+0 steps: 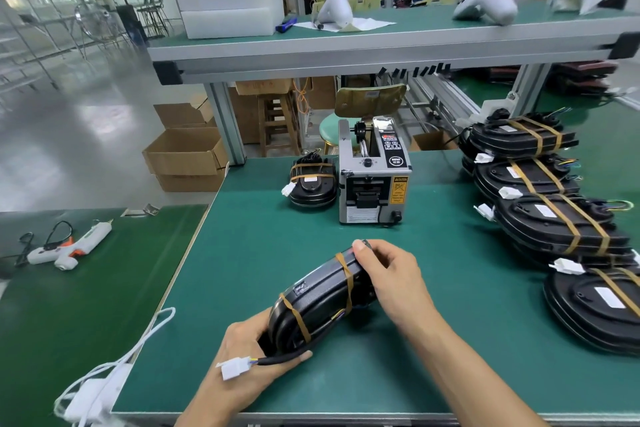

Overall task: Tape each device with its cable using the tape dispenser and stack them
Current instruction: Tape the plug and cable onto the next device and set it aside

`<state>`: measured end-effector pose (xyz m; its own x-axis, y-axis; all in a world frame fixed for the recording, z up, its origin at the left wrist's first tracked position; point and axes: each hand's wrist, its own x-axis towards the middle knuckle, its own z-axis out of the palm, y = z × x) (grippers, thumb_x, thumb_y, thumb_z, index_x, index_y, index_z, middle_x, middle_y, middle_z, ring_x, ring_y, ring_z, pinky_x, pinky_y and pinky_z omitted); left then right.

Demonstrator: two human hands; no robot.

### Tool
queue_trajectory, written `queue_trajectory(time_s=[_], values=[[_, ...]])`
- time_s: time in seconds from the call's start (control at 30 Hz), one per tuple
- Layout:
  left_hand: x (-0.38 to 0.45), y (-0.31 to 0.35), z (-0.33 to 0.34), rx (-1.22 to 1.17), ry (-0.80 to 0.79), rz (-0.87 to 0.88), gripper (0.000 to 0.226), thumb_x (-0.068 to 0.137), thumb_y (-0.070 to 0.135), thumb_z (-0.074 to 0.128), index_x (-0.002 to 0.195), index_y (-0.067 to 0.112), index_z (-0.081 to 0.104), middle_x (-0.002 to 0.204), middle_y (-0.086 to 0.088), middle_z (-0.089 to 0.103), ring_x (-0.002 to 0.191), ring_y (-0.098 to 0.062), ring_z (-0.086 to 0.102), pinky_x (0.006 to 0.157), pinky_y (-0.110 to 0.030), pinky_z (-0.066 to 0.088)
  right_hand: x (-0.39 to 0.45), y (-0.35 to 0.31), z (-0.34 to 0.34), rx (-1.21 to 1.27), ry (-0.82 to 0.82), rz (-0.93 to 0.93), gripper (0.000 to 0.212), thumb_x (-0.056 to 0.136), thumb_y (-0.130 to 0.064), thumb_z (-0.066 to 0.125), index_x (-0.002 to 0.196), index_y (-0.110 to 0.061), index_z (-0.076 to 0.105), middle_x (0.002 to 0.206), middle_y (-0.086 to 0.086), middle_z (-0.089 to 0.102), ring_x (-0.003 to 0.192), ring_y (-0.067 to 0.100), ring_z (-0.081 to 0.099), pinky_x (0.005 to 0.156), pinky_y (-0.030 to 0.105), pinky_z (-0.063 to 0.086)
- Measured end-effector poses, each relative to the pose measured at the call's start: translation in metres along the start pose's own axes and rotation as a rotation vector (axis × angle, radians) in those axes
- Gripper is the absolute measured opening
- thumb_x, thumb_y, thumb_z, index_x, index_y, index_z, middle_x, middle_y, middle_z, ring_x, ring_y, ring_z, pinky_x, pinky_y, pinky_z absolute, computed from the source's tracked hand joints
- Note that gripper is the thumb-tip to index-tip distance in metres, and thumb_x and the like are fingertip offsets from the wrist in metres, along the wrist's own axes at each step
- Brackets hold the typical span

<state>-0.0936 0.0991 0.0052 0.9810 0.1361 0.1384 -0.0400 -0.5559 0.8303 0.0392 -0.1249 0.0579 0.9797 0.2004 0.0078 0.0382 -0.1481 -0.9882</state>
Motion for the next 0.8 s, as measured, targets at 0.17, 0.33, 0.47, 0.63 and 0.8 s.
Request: queue_trajectory(time_s=[0.17,0.33,0.47,0.63,0.8], values=[[0.002,0.004,-0.001,-0.013,-0.068,0.038,0.085,0.075,0.031,0.1,0.15,0.042,0.06,0.134,0.025,0.072,0.13,0.002,0.065,0.109,-0.012,0.046,0.0,-0.025,-0.005,-0.031,0.001,-0.058,0.026,0.087,-0.058,0.064,0.091,-0.034,0.074,0.083,-0.011,0.076,0.074,0.001,0.067,0.072,0.024,0.052],[0.001,-0.002,0.001,0.021,-0.02,0.036,0.082,0.079,0.021,0.08,0.154,0.04,0.051,0.136,0.032,0.069,0.135,0.004,0.061,0.111,-0.01,0.043,-0.003,-0.054,-0.01,-0.301,0.191,-0.3,0.028,0.087,-0.058,0.063,0.097,-0.033,0.072,0.099,-0.02,0.071,0.097,0.001,0.064,0.088,0.026,0.05],[0.001,-0.007,0.001,-0.025,-0.061,0.039,0.095,0.076,0.038,0.085,0.16,0.042,0.041,0.147,0.031,0.061,0.141,0.004,0.055,0.119,-0.014,0.036,-0.011,-0.059,0.007,-0.489,0.223,-0.515,0.02,0.091,-0.039,0.073,0.098,-0.021,0.069,0.096,-0.008,0.066,0.096,0.016,0.057,0.091,0.037,0.046],[0.004,-0.014,-0.001,-0.119,0.015,0.057,0.089,0.085,0.065,0.077,0.162,0.056,0.032,0.149,0.029,0.061,0.135,-0.002,0.063,0.112,-0.019,0.047,-0.028,-0.057,0.041,-0.5,0.141,-0.627,0.028,0.091,-0.046,0.069,0.099,-0.02,0.068,0.094,-0.007,0.064,0.091,0.018,0.056,0.09,0.039,0.046],[0.006,-0.019,0.001,-0.137,0.119,0.037,0.061,0.087,0.064,0.068,0.144,0.068,0.048,0.131,0.025,0.073,0.106,0.0,0.073,0.087,-0.012,0.054,-0.036,-0.059,0.053,-0.478,0.031,-0.697,0.039,0.093,-0.05,0.067,0.112,-0.016,0.074,0.104,-0.006,0.068,0.101,0.016,0.062,0.11,0.038,0.041]])
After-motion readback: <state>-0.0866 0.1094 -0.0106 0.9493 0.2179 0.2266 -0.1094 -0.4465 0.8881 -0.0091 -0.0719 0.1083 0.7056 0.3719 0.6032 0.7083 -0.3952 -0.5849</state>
